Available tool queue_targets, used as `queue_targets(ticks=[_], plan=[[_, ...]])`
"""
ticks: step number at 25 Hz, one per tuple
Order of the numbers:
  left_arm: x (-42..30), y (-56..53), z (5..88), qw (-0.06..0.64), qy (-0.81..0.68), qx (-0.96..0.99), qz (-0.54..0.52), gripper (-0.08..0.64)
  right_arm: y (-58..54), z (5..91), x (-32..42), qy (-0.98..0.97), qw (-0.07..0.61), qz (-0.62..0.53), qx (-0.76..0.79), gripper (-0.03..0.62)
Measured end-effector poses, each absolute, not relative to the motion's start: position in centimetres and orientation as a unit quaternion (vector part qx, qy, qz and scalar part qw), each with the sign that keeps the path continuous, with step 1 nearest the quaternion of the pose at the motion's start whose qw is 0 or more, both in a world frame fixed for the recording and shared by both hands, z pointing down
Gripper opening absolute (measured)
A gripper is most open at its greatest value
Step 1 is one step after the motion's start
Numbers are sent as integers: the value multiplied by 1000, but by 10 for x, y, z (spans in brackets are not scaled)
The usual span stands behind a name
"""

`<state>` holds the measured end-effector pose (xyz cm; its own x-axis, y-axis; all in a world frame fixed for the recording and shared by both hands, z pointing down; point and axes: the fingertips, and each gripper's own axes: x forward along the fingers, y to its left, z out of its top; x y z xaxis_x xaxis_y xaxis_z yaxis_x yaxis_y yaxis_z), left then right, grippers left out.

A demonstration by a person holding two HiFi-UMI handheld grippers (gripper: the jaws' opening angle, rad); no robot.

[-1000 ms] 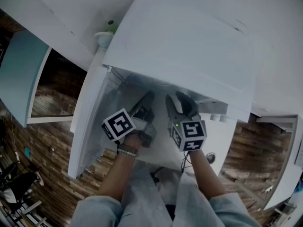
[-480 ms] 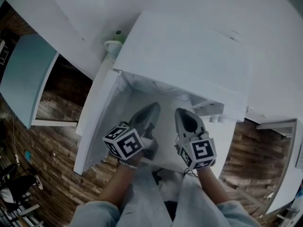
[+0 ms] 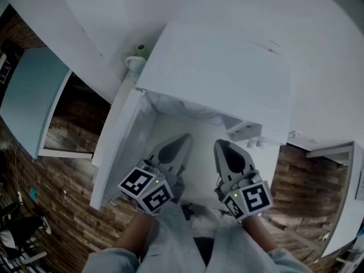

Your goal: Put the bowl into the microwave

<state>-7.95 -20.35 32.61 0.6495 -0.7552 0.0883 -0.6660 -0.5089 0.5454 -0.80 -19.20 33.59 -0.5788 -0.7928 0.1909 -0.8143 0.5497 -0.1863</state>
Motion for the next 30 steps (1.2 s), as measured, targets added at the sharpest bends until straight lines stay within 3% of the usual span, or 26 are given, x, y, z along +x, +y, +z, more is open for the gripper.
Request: queue_targets(ticks=[14,30], plan=[[-75,-169,304,202,-415,887,-30,-2,-173,309,-6,-887,21,127,444,0],[-83,-163,312,224,-414,882,-34,-2,-166,317,-16,-895,37,142,421,2]])
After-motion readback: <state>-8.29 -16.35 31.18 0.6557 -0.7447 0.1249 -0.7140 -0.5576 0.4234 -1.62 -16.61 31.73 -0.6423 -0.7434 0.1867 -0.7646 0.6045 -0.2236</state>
